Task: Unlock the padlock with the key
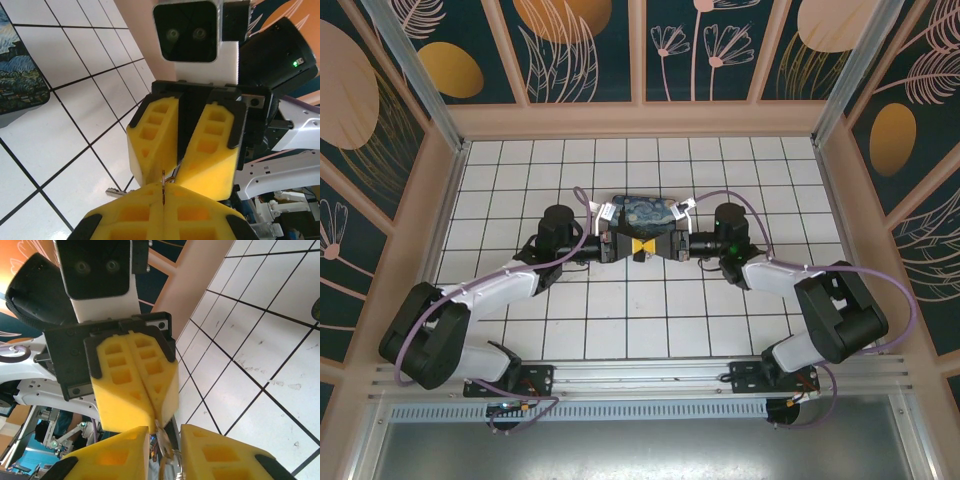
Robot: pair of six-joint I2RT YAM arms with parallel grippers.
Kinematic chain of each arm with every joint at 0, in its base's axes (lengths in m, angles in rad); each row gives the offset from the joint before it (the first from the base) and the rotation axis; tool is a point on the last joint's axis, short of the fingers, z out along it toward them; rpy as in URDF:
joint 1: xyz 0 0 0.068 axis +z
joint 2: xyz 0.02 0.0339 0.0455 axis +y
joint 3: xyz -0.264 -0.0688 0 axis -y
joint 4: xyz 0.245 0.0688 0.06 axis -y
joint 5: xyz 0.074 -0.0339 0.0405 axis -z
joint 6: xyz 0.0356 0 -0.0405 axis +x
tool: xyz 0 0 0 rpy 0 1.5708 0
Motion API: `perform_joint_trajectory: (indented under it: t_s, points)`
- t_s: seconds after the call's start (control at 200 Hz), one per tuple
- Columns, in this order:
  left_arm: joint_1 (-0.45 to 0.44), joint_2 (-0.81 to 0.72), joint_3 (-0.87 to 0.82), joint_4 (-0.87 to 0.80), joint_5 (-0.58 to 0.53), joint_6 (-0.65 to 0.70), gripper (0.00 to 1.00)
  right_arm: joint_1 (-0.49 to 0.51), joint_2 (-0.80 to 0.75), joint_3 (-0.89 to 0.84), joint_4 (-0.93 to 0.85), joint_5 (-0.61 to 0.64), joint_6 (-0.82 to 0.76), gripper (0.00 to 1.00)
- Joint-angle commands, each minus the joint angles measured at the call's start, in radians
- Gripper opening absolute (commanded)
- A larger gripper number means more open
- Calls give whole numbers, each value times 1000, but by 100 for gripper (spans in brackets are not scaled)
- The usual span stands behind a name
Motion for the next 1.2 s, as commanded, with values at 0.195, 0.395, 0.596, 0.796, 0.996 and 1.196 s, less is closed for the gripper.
perform_joint_trajectory:
  t_s: [0.195,0.395,0.596,0.796,0.996,1.196]
  points:
    - [-1,-18,-10,31,15,0,0,14,18,-55,250,-29,141,12]
    - [-2,-25,-26,50,31,-8,0,26,20,-62,276,-24,157,14]
    - [-2,-19,-33,65,32,-16,0,29,9,-62,275,-14,160,9]
    - [0,-16,-14,-38,-41,34,43,29,-4,-94,290,24,179,0]
    - [45,-56,32,-174,-131,79,72,-15,-48,-158,188,75,147,0]
    - [33,-18,31,-349,-414,88,70,-64,-85,-174,62,127,125,0]
